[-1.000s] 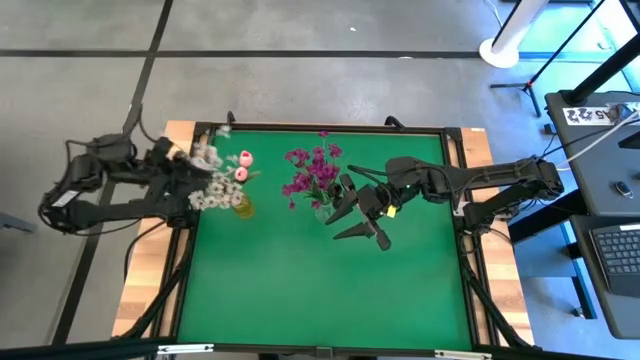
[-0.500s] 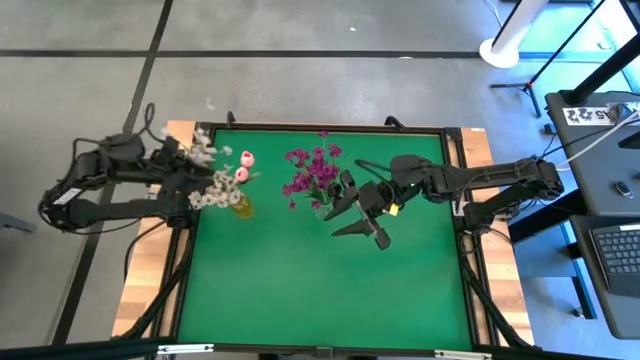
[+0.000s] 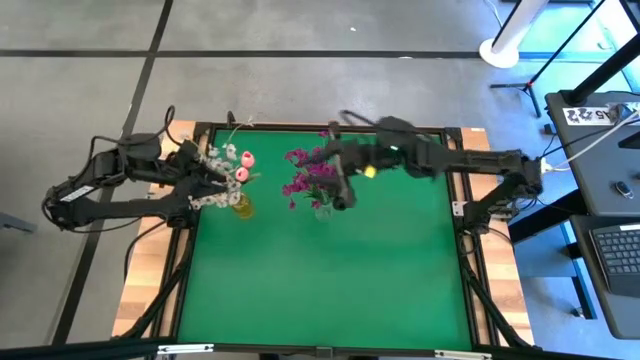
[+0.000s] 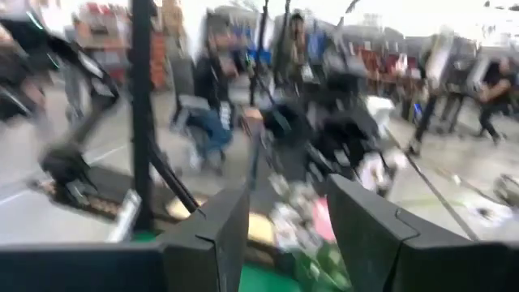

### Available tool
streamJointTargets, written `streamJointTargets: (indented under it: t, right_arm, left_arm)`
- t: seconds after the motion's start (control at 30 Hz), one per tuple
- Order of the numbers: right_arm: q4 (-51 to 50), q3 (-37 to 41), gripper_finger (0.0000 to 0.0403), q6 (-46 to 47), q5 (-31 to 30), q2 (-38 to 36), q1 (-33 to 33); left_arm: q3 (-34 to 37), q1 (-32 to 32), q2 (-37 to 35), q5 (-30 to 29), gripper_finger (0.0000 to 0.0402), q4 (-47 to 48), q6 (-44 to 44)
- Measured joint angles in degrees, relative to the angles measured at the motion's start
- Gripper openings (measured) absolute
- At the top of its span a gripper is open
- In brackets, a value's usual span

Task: Sort flowers into vase by color
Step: Put the white flowers into the yellow vase

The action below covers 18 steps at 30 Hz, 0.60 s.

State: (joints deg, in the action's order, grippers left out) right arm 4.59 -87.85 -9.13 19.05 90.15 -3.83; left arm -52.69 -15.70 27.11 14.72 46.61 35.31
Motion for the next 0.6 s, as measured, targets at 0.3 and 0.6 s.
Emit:
streamJointTargets:
  t: [0.3,0.6]
  right_arm:
    - [-7.0,-18.2,0.0166,-12.3,-0.2,15.3,-1.0]
    - [-7.9,-28.6,0.0166,-15.6,-0.9,24.6,-1.5]
  left_arm:
    - [0.0,0.0,-0.2,0.0,0.0245,-0.2,-1.5]
    - [0.0,0.0,-0.2,0.1,0.0245,-1.8,-2.1]
